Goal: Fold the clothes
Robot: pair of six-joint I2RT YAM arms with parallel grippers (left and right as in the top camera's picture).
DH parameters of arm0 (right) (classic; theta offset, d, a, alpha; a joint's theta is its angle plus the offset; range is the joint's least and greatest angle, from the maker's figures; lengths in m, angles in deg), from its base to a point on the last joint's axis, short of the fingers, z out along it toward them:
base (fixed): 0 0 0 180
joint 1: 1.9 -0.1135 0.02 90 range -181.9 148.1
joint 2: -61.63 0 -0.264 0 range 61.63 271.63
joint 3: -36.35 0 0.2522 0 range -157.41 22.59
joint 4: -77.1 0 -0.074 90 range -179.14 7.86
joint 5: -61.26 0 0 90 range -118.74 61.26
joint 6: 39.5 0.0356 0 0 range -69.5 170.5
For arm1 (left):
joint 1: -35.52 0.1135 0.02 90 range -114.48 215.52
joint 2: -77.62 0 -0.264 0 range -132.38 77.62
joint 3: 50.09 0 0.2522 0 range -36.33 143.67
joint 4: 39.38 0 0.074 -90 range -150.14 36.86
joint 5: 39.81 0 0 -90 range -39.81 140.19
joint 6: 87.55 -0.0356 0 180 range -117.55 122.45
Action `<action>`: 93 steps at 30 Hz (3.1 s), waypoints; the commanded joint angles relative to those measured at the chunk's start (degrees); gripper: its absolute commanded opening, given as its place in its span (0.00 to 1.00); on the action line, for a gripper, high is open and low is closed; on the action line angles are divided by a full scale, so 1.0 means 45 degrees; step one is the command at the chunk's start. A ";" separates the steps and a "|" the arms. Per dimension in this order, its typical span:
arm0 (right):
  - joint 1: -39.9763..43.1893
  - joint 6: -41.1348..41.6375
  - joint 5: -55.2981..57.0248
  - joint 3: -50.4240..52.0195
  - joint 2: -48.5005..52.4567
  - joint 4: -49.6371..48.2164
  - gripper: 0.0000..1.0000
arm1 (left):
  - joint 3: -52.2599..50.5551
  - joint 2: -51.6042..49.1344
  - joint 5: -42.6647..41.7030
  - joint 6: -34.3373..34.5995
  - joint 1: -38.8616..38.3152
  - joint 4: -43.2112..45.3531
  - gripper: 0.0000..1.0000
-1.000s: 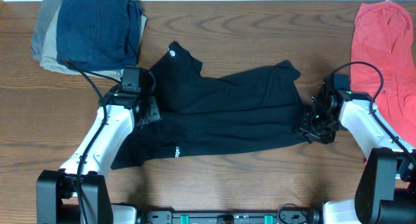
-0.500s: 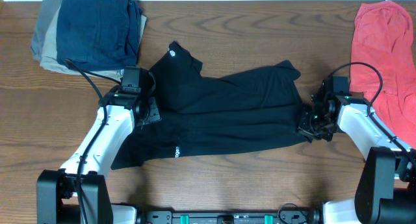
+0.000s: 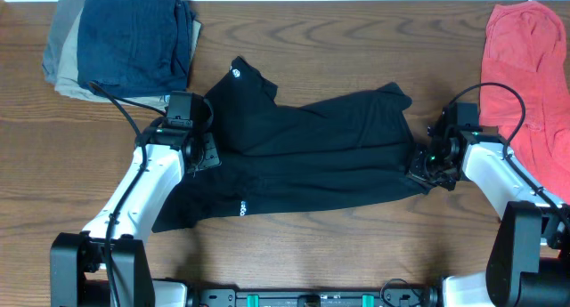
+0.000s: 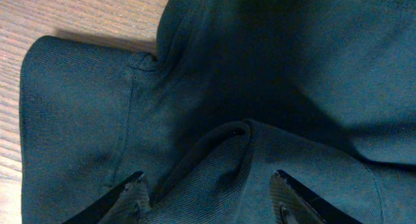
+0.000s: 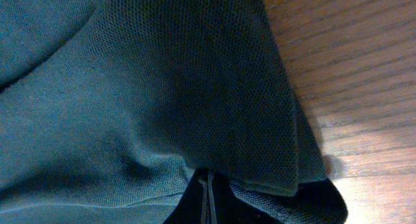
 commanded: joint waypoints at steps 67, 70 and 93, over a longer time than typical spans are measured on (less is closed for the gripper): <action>-0.0039 -0.0141 0.1020 -0.0753 0.0117 0.0044 0.01 | -0.0408 -0.0141 0.0248 0.0068 0.0005 0.0209 0.62; -0.0039 -0.0136 0.1015 -0.1137 0.0117 0.0146 0.01 | -0.0408 -0.0141 0.0248 0.0068 0.0005 0.0209 0.62; -0.0049 0.0418 0.1035 -0.1243 0.0117 0.1273 0.01 | -0.0408 -0.0141 0.0248 0.0068 0.0005 0.0291 0.62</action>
